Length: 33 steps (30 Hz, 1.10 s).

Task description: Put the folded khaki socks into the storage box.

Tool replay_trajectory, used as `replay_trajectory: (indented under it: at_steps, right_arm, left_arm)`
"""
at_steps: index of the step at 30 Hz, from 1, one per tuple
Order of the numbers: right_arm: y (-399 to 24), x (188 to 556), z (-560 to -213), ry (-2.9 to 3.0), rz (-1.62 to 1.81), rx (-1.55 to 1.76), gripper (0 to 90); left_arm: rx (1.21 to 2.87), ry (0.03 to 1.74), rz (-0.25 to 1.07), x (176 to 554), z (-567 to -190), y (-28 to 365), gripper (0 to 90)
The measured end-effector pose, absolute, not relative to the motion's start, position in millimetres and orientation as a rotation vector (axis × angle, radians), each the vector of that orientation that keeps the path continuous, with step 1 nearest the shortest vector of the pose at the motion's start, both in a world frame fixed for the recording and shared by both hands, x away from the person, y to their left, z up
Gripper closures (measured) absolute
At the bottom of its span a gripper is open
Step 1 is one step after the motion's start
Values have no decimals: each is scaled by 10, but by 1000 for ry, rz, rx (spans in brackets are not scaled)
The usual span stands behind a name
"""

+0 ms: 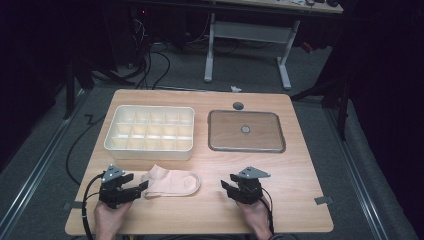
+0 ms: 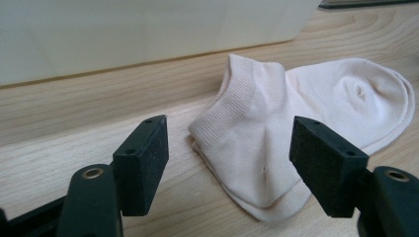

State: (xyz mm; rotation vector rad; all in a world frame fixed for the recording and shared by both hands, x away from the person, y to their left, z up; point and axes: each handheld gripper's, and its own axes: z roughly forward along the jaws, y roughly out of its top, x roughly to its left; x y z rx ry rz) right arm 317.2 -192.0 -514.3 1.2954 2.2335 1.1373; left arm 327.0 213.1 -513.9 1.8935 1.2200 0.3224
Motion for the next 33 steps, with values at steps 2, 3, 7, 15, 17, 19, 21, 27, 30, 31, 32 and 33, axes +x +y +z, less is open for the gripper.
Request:
replay_trajectory:
  at_steps: [2,3,7,15,17,19,21,27,30,31,32,33]
  right_arm:
    - [-1900,3172,-5139,2235,1142,1293,541]
    - [-1833,3183,-5133,2259,1176,1276,563]
    - [-1706,3194,-5155,2303,1193,1244,581]
    - [-1506,3222,-5144,2341,1225,1199,581]
    - [-1426,3233,-5125,2346,1226,1177,581]
    - [-1368,3251,-5119,2350,1228,1162,580]
    - [-1318,3275,-5127,2355,1228,1162,580]
    - [-1189,3347,-5195,2361,1182,1163,573]
    - [-1164,3356,-5211,2369,1172,1178,573]
    - [-1146,3369,-5228,2369,1156,1165,573]
    - [-1146,3369,-5228,2369,1156,1165,573]
    - [-1135,3383,-5242,2374,1150,1172,574]
  left_arm:
    - [1899,1223,324,3275,-5153,2103,318]
    - [1900,1225,319,3276,-5157,2090,319]
    - [1898,1219,346,3266,-5166,2031,339]
    - [1914,1247,364,3302,-5218,1959,354]
    - [1924,1250,369,3304,-5232,1946,359]
    - [1928,1258,367,3313,-5246,1936,361]
    - [1931,1259,377,3316,-5252,1927,365]
    - [1928,1255,396,3325,-5258,1925,367]
    - [1918,1276,394,3342,-5268,1950,369]
    - [1918,1279,397,3346,-5271,1953,377]
    - [1919,1282,399,3349,-5274,1953,377]
    - [1923,1284,400,3351,-5279,1950,386]
